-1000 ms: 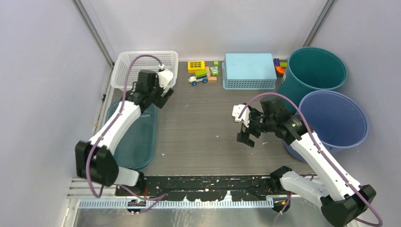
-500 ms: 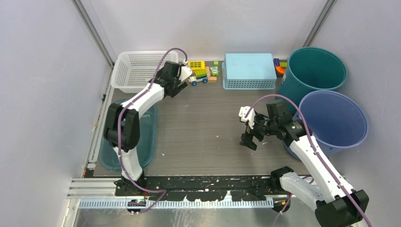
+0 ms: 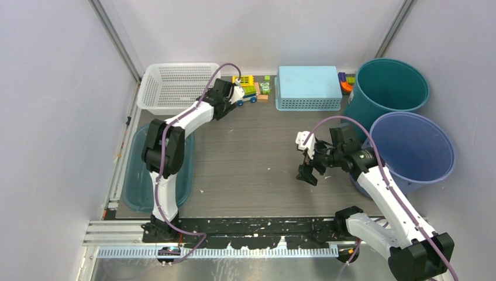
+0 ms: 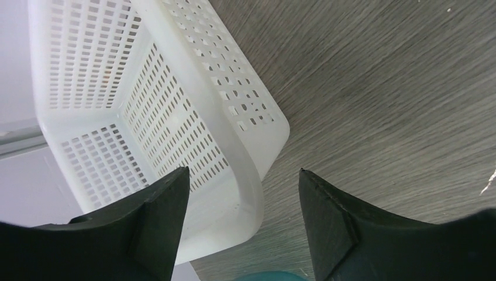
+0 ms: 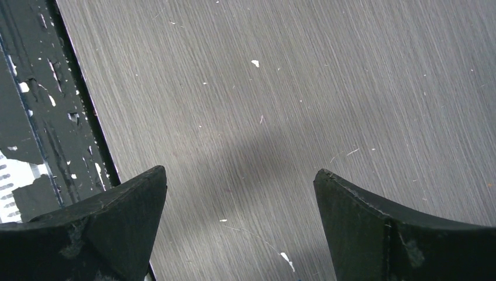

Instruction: Turn the large container upside down

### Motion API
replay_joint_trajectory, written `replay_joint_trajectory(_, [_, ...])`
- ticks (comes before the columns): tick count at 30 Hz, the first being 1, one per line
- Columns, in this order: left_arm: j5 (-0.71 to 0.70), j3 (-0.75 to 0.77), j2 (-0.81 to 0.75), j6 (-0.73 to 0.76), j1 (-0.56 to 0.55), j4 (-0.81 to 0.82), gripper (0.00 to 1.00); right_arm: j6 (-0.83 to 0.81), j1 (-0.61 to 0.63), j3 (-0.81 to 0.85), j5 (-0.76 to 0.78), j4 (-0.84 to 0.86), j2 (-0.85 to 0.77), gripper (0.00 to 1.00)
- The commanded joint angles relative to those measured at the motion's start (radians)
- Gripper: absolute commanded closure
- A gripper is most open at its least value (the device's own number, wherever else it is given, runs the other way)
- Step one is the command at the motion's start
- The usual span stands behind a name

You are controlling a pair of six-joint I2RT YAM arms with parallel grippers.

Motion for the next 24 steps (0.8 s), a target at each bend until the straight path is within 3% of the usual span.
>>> replay_joint_trajectory(1, [-0.015, 0.045, 0.010, 0.001, 0.001, 0.001, 0.33, -0.013, -0.007, -0.005, -0.020, 0.035, -0.021, 0.00])
replay_joint_trajectory(4, [-0.014, 0.047, 0.011, 0.001, 0.001, -0.005, 0.42, -0.015, -0.012, -0.007, -0.021, 0.036, -0.024, 0.00])
replay_joint_trajectory(12, [-0.008, 0.041, 0.016, 0.008, -0.002, -0.025, 0.54, -0.024, -0.016, -0.012, -0.030, 0.034, -0.035, 0.00])
replay_joint_trajectory(24, [-0.027, 0.013, -0.011, 0.024, -0.015, -0.016, 0.65, -0.025, -0.021, -0.013, -0.041, 0.031, -0.048, 0.00])
